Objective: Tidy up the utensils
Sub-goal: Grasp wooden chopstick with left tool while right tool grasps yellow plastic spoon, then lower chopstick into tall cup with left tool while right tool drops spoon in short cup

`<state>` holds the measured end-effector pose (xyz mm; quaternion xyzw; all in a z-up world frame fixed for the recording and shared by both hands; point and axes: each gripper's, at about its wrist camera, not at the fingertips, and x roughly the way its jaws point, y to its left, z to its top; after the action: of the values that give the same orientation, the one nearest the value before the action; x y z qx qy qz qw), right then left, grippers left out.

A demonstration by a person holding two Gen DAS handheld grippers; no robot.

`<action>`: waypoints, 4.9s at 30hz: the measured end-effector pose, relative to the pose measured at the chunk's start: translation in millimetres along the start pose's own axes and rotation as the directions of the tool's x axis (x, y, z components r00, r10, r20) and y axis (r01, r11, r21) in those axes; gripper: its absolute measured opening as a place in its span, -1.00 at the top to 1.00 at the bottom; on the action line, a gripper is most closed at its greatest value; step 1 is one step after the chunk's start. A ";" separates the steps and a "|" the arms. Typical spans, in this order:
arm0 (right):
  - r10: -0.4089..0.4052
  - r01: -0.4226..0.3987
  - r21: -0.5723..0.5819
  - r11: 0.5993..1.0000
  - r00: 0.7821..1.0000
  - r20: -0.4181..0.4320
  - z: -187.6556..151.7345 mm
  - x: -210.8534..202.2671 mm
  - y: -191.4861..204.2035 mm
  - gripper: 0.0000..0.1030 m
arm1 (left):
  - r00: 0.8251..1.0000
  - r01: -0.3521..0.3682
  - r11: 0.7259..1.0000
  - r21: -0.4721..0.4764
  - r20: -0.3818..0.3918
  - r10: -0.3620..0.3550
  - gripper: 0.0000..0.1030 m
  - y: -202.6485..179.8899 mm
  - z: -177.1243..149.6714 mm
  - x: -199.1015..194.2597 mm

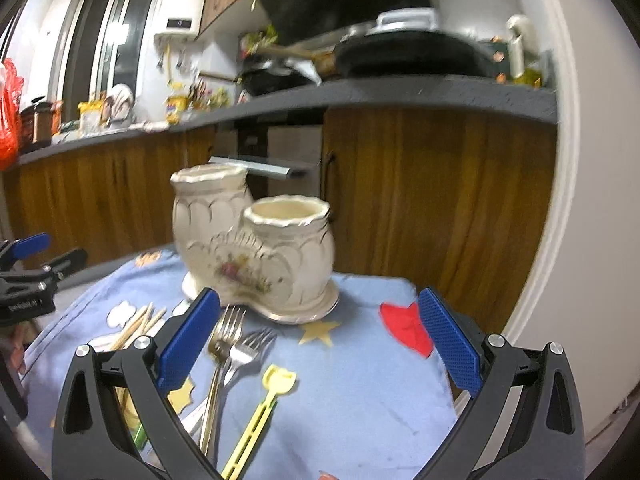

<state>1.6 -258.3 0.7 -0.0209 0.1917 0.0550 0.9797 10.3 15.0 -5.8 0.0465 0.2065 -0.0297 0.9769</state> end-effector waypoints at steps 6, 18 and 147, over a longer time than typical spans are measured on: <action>0.029 -0.022 0.063 0.998 0.993 -0.113 1.0 12.0 -13.5 -0.90 | 0.981 0.054 0.995 0.081 -0.189 -0.038 -0.90 -7.3 -20.8 18.0; 0.089 -0.074 0.078 0.994 0.973 -0.213 -5.6 26.6 -9.4 -0.90 | 0.916 0.102 0.993 0.055 -0.395 -0.072 -0.23 -1.6 -46.7 39.3; 0.294 -0.297 0.115 0.948 0.955 0.042 80.0 117.2 -17.4 0.81 | 0.929 0.286 0.958 0.013 0.240 -0.281 0.87 -47.8 114.5 70.4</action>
<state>141.3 -258.9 30.8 0.0679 0.1835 0.1897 0.9621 116.8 -47.1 66.1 0.0016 0.0920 -0.1734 0.9806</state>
